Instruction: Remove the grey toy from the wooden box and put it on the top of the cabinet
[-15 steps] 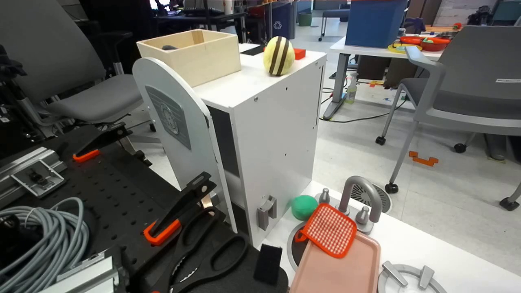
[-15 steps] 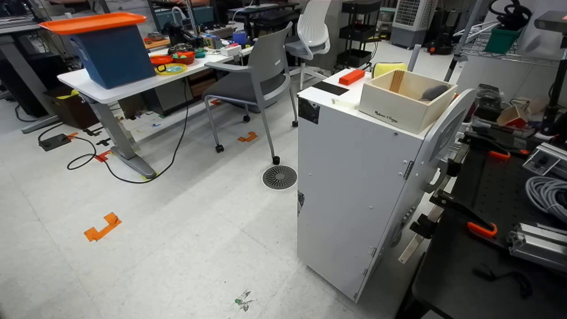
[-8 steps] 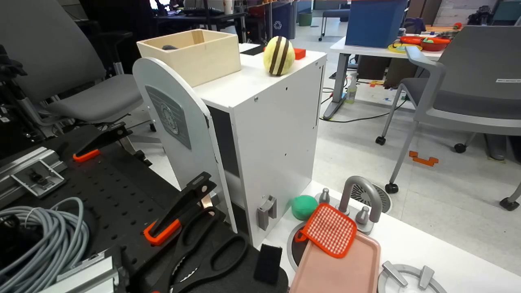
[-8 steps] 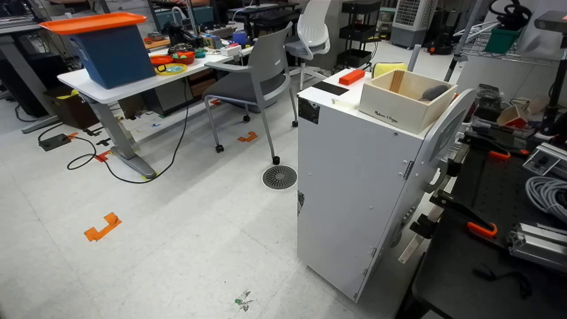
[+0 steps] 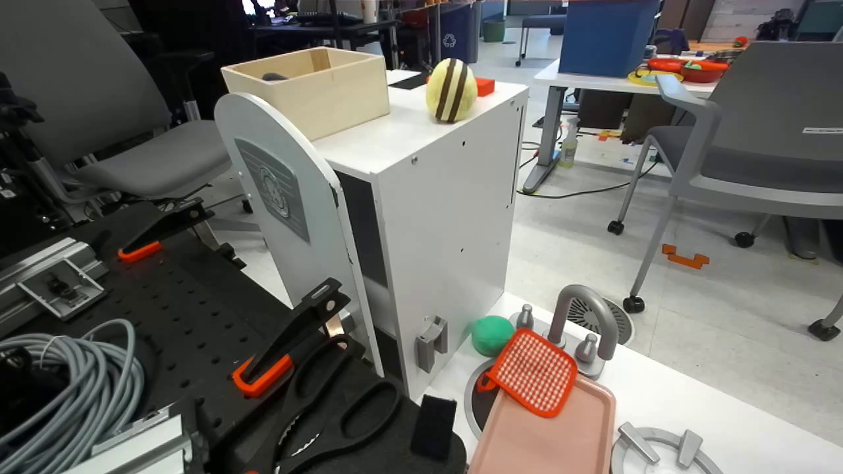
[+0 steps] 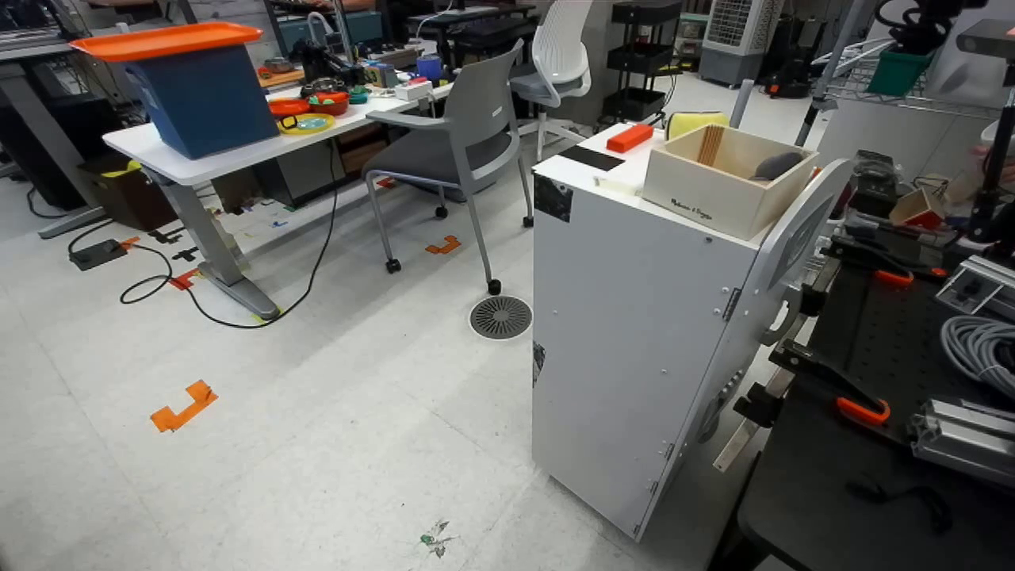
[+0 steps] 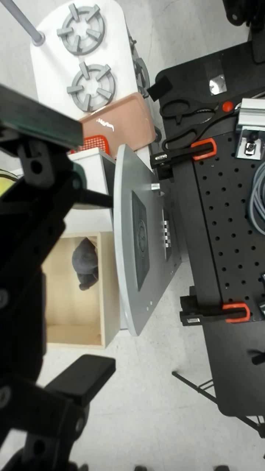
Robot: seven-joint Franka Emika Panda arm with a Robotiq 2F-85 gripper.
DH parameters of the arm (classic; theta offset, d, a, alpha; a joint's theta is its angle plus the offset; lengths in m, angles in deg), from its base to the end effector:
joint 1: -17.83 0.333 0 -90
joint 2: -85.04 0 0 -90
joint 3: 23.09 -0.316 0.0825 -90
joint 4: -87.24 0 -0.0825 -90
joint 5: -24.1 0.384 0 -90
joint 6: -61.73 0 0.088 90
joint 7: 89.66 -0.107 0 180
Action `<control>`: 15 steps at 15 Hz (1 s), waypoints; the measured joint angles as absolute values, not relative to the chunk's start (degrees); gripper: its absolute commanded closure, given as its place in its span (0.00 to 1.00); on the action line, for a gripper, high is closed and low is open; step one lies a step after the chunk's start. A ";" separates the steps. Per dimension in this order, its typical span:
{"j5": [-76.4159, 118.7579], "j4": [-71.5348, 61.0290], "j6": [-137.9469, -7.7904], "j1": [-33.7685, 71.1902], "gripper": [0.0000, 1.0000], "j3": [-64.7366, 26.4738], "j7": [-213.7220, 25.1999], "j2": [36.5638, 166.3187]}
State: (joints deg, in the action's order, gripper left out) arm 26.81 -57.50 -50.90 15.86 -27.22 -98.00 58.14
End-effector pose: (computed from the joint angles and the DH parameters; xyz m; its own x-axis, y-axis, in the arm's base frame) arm 0.3864 0.0178 0.4307 0.9864 -0.1365 -0.0920 -0.1367 -0.9906 0.0042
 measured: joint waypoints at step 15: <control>24.46 -50.96 -67.96 15.18 0.00 -26.78 -102.99 75.57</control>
State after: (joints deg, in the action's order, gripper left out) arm 24.46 -50.96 -67.96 15.18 -26.78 -102.99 75.57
